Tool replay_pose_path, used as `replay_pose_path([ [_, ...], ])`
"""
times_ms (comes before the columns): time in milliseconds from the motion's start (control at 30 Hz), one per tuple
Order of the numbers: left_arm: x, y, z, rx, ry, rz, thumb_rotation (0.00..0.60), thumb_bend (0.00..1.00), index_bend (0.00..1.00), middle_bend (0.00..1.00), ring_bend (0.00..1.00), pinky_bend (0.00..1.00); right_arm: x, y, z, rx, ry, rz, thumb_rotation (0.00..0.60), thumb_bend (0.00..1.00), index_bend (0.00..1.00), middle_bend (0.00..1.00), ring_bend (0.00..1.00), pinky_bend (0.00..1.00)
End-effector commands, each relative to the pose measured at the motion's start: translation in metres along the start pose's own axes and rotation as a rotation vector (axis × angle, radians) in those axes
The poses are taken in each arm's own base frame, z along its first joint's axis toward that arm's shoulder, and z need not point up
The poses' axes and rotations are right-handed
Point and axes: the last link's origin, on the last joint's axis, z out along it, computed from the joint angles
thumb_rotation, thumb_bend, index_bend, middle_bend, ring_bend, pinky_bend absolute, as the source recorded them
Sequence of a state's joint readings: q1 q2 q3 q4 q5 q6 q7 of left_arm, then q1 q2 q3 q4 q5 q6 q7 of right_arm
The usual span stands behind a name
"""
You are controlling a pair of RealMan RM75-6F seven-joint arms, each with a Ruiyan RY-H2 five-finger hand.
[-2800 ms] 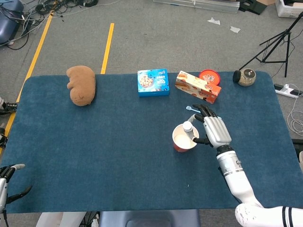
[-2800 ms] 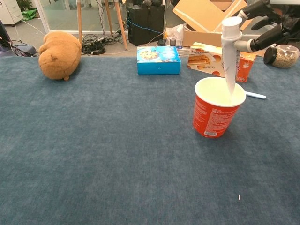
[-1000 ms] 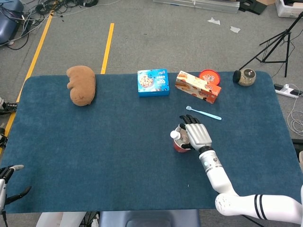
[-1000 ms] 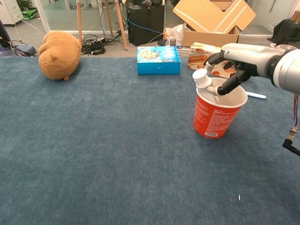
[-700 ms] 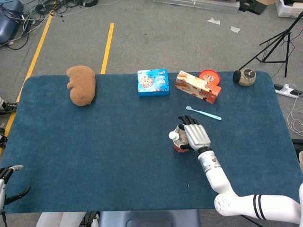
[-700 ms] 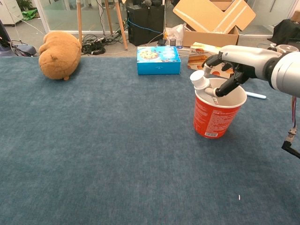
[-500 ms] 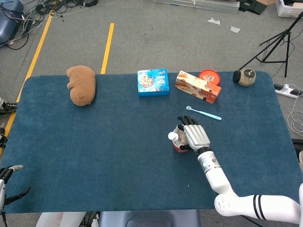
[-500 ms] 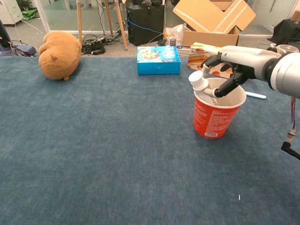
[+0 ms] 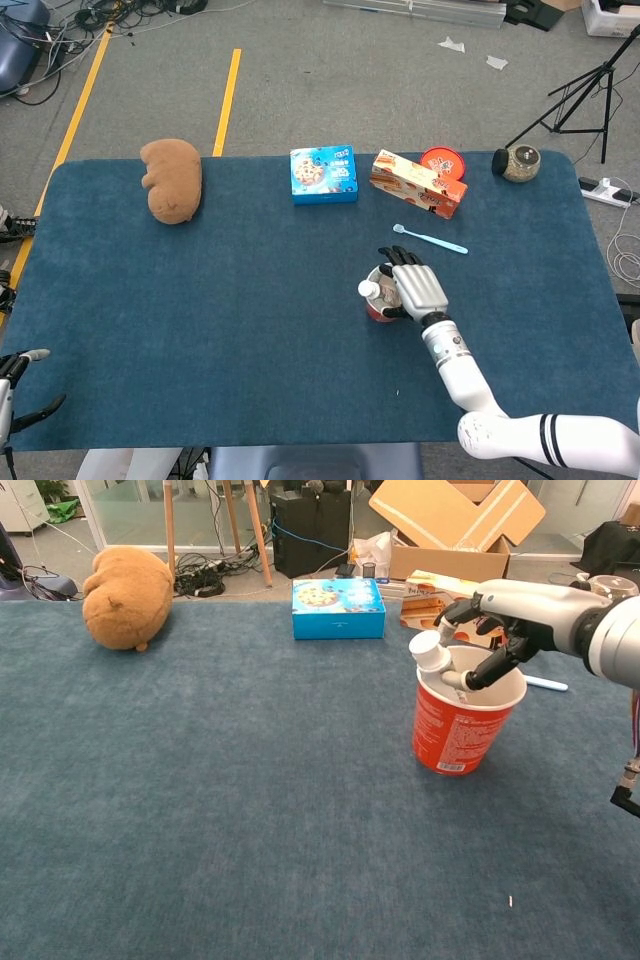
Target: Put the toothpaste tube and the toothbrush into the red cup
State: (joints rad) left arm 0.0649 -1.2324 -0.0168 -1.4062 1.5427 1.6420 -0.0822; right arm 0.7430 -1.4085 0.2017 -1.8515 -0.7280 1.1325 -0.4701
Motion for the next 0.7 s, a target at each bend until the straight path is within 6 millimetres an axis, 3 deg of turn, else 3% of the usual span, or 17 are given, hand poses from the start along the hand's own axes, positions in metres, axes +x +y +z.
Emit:
replay_pose_path([
  [33, 0.000, 0.000, 0.001, -0.002, 0.001, 0.001, 0.600, 0.00, 0.32, 0.37, 0.33, 0.42, 0.000, 0.001, 0.000, 0.000, -0.001, 0.001, 0.600, 0.26, 0.39, 0.14, 0.00, 0.12],
  [400, 0.001, 0.003, 0.002, -0.007, -0.001, 0.007, 0.600, 0.00, 0.32, 0.37, 0.33, 0.42, 0.001, 0.004, -0.001, -0.001, 0.000, 0.008, 0.600, 0.21, 0.23, 0.14, 0.00, 0.12],
  [700, 0.002, 0.004, 0.002, -0.008, -0.002, 0.010, 0.600, 0.00, 0.32, 0.37, 0.33, 0.42, 0.011, 0.009, -0.009, 0.002, 0.027, 0.041, 0.600, 0.20, 0.22, 0.14, 0.00, 0.12],
])
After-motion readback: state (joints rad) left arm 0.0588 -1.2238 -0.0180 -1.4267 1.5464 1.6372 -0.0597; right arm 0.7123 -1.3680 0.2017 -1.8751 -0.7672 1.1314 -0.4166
